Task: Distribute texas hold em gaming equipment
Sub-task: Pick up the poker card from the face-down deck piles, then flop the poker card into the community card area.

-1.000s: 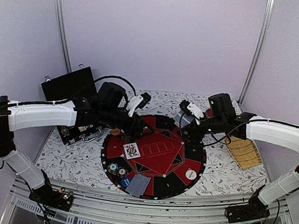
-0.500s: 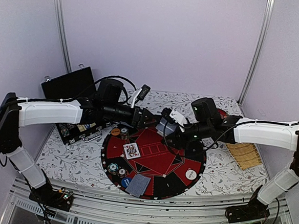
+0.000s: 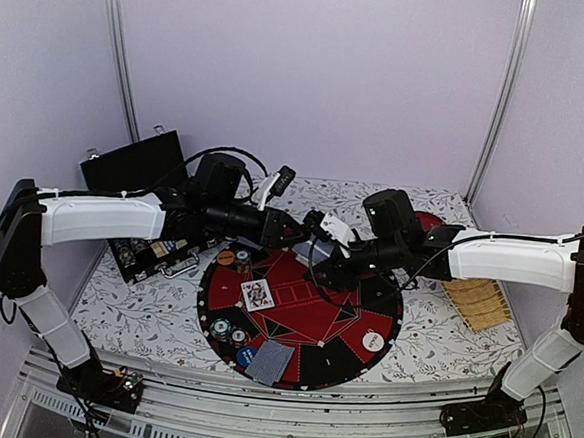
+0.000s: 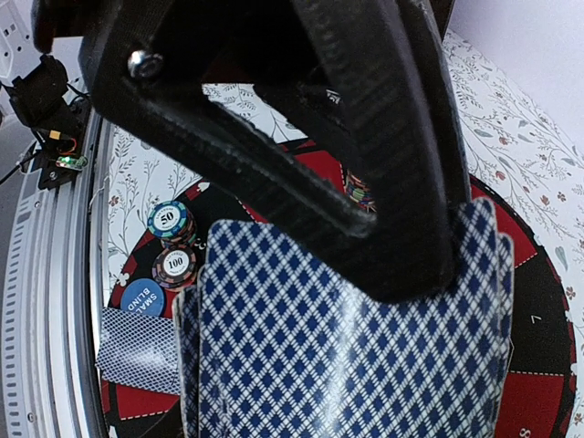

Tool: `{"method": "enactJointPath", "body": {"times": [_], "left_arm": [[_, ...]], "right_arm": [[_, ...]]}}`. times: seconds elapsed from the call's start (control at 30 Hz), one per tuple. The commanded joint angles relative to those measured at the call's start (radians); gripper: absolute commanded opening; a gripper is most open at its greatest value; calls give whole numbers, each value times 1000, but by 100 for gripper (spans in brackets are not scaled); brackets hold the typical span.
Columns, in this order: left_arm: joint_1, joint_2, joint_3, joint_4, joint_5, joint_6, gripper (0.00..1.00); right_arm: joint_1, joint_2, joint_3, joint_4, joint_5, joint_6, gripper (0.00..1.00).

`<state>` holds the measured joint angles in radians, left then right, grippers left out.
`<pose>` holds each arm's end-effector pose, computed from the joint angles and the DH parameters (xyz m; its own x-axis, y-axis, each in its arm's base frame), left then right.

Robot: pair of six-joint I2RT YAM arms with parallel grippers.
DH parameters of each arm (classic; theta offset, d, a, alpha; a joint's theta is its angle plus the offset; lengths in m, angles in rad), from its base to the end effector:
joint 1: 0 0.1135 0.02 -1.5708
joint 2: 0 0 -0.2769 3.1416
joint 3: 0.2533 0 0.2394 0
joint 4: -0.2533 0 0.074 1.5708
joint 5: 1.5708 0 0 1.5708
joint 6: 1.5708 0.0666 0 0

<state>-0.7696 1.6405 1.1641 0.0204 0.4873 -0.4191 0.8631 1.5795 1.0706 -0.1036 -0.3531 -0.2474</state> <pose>0.2598 -0.2952 0.2783 -0.6620 0.1407 -0.7362 0.7087 0.4371 -0.5537 0.2202 0.2929 0.2514 -0.1427 -0.5203 -0.8420 -0.9611 0.2760 -0.0076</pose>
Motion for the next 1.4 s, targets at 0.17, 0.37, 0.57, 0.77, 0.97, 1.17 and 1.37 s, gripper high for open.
{"method": "enactJointPath", "body": {"times": [0.17, 0.37, 0.57, 0.77, 0.97, 1.17, 1.37], "left_arm": [[-4, -29, 11, -25, -3, 43, 12], [-4, -56, -7, -27, 3, 47, 5], [-2, -73, -18, -35, -13, 68, 10], [-2, -78, -13, -61, -9, 87, 0], [-1, -117, -24, -41, 25, 98, 0], [19, -142, -43, -31, 43, 100, 0], [28, -139, -47, -20, 79, 96, 0]], "right_arm": [[4, 2, 22, 28, -3, -7, 51], [5, 3, 21, 21, 11, -12, 51], [4, 5, 26, 19, 6, -16, 51], [3, 1, 25, 16, 5, -18, 51], [0, 2, 22, 12, 5, -23, 51], [-8, -1, 14, 9, 3, -24, 51], [-17, -7, 8, 12, -12, -18, 51]]}}
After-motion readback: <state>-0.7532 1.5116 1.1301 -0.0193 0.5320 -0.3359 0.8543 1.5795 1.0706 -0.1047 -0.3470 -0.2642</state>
